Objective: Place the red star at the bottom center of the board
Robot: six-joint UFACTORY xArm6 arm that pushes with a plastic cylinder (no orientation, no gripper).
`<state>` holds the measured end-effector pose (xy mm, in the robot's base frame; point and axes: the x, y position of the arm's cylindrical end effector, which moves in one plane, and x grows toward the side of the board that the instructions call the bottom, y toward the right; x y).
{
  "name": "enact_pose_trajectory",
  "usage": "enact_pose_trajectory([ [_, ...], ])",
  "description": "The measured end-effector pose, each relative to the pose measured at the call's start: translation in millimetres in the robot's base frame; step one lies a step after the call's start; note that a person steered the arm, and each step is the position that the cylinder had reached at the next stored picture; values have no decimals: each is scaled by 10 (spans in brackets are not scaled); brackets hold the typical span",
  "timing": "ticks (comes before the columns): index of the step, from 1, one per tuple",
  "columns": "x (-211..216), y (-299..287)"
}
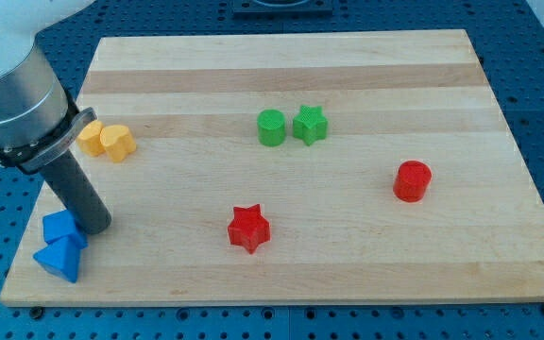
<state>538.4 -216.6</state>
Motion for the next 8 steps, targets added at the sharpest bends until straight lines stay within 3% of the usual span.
enact_pose_trajectory([
  [2,-125,387],
  [4,-388,1189],
  [5,-315,1455],
  [6,-69,1462],
  [8,17,1471],
])
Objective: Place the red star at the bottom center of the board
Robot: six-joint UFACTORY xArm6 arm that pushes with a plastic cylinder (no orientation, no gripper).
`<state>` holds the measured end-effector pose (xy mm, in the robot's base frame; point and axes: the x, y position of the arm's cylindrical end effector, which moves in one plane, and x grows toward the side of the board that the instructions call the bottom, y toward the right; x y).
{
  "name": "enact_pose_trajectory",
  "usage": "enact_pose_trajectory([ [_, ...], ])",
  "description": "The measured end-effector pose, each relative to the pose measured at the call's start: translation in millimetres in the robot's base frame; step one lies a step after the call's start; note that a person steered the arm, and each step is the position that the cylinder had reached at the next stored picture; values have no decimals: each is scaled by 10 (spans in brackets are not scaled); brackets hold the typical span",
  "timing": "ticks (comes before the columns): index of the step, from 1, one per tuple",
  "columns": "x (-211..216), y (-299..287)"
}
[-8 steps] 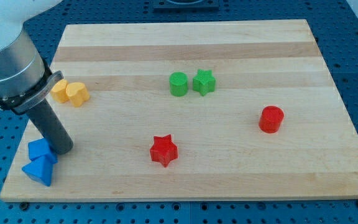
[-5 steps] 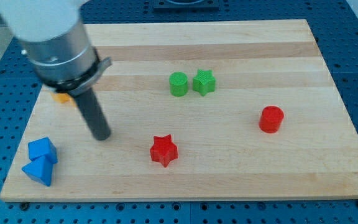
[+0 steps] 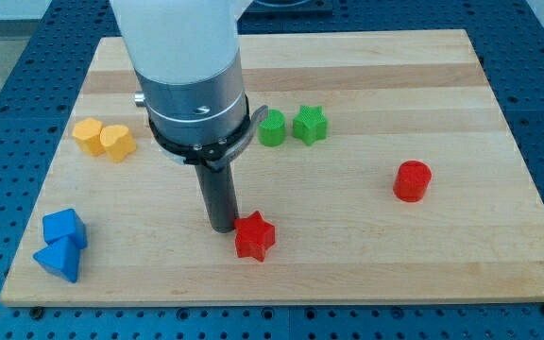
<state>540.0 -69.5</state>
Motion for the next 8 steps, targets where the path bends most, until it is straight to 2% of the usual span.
enact_pose_trajectory([
  [3,-41,585],
  [7,69,682],
  [8,-234,700],
])
